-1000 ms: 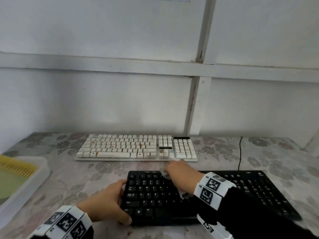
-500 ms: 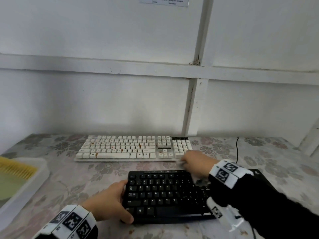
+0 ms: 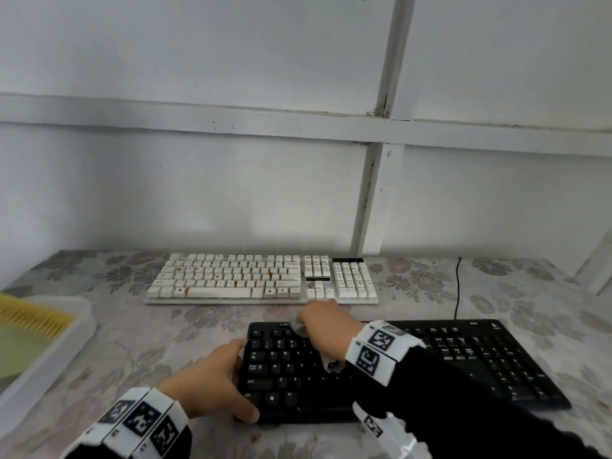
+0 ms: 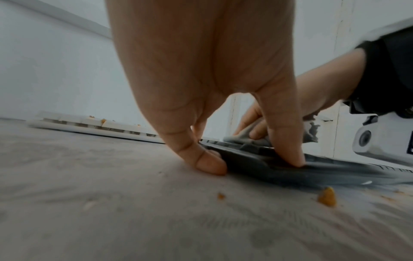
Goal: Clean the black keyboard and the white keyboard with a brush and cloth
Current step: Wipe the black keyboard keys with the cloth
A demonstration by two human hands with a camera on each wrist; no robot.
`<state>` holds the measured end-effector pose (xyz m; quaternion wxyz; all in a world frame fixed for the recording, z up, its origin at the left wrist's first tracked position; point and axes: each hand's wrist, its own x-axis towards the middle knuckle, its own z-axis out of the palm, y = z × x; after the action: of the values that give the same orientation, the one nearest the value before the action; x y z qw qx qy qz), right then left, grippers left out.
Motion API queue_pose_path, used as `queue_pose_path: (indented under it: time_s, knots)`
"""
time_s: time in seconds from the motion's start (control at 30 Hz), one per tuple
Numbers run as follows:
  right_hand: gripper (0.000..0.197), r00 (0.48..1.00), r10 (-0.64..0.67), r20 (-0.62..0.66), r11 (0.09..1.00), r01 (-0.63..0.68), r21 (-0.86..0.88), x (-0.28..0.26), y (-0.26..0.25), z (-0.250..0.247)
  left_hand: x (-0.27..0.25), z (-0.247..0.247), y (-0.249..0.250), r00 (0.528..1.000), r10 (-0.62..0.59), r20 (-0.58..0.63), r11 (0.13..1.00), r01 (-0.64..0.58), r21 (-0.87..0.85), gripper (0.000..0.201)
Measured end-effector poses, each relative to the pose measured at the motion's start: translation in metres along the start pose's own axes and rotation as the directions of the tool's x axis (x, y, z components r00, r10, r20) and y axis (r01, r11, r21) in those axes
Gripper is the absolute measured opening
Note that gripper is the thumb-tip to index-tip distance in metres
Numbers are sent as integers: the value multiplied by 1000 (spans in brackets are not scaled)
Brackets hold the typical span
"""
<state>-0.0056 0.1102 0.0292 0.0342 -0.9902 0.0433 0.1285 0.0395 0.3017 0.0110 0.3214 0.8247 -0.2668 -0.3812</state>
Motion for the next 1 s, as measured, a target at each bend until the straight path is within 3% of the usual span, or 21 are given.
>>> queue_pose_path:
  time_s: [0.3,0.53,0.63,0.73,0.87,1.0]
  knots:
    - [26,962,271,5,944,-267,195,-47,91,4,1,2,-3,1000,12,-13,998,-13,-54,96]
    - [25,887,449,106,894,-447,-36,-60,118,-19,3,0,-4,1000,10,-8,999,-11,-41,97]
    - [23,941,328,89,934,-337,121,-53,89,-32,3,0,-3,1000,6,-3,999,-7,-46,93]
    - [29,993,120,5,955,-117,272,-31,36,-33,2,0,-2,1000,4,-5,1000,-4,-24,92]
    - [23,993,-116,-14,978,117,175,12,-31,-22,4,-3,-4,1000,-13,0,1000,13,6,94]
    - [20,978,-207,20,973,208,-104,16,-55,-19,5,-5,-4,1000,-20,4,999,20,46,92]
